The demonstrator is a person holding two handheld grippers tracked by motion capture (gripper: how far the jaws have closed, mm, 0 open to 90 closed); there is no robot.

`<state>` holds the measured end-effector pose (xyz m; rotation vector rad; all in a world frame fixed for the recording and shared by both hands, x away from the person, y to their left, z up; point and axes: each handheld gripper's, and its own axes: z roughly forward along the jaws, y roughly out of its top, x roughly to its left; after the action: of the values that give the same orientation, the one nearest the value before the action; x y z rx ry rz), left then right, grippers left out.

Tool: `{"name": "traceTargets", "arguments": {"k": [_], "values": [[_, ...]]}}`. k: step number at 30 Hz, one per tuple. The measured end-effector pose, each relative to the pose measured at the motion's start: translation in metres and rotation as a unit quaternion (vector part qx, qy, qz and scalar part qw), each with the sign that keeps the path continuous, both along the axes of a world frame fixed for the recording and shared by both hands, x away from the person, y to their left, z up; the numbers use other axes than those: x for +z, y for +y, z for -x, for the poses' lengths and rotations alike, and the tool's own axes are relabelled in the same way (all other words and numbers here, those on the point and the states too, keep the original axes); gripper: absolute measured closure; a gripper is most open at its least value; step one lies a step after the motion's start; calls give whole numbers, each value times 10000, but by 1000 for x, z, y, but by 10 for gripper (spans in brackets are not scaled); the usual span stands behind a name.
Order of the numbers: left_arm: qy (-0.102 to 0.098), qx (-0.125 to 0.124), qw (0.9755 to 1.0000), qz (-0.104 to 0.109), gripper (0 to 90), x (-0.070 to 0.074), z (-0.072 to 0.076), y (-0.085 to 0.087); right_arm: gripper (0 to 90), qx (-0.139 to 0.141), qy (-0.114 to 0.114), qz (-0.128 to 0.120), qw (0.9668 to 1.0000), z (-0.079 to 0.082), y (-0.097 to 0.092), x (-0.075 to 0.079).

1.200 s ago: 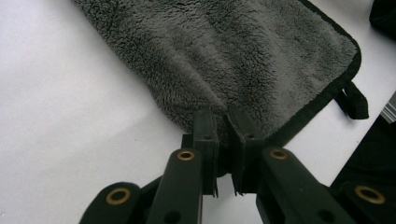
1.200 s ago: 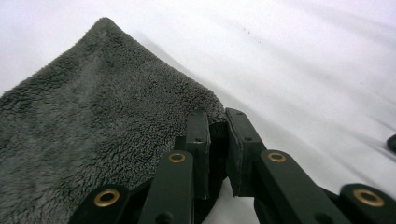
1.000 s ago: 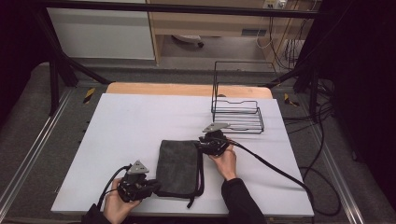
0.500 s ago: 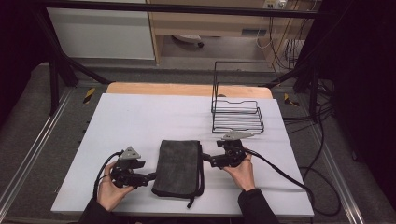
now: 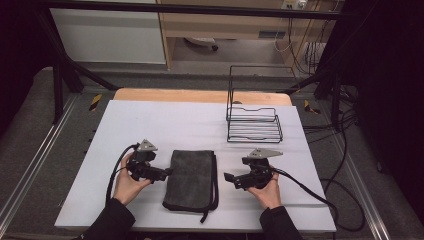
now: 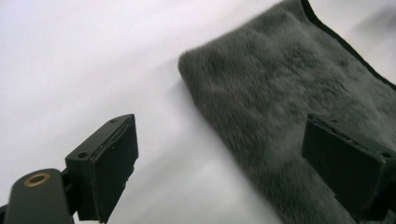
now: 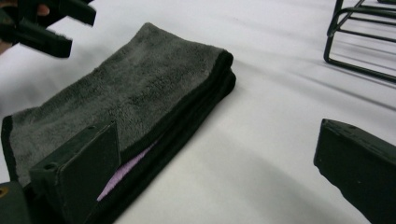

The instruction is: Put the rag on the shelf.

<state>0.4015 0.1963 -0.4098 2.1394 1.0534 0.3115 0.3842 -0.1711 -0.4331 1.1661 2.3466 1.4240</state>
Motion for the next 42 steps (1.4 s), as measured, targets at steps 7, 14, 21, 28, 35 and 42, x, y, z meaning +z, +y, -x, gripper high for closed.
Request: {"name": "traceTargets", "arguments": {"k": [7, 14, 21, 28, 35, 42], "values": [[-16, 155, 9999, 32, 122, -2, -23, -7, 8, -1, 72, 17, 10000, 6, -4, -4], [112, 395, 9991, 62, 208, -11, -45, -16, 9, 14, 78, -11, 10000, 8, -3, -4], [361, 417, 9985, 54, 423, -22, -52, -21, 12, 38, 110, 61, 9999, 8, -3, -6], [613, 272, 9976, 192, 607, -28, -50, -19, 22, 18, 117, 98, 9999, 6, -2, -8], [752, 320, 9954, 501, 695, -34, -48, -17, 42, -113, 144, 24, 9998, 1, -1, -6], [690, 274, 9964, 412, 748, -34, -46, -20, 110, -219, 157, 33, 9996, -16, 18, 0]]}}
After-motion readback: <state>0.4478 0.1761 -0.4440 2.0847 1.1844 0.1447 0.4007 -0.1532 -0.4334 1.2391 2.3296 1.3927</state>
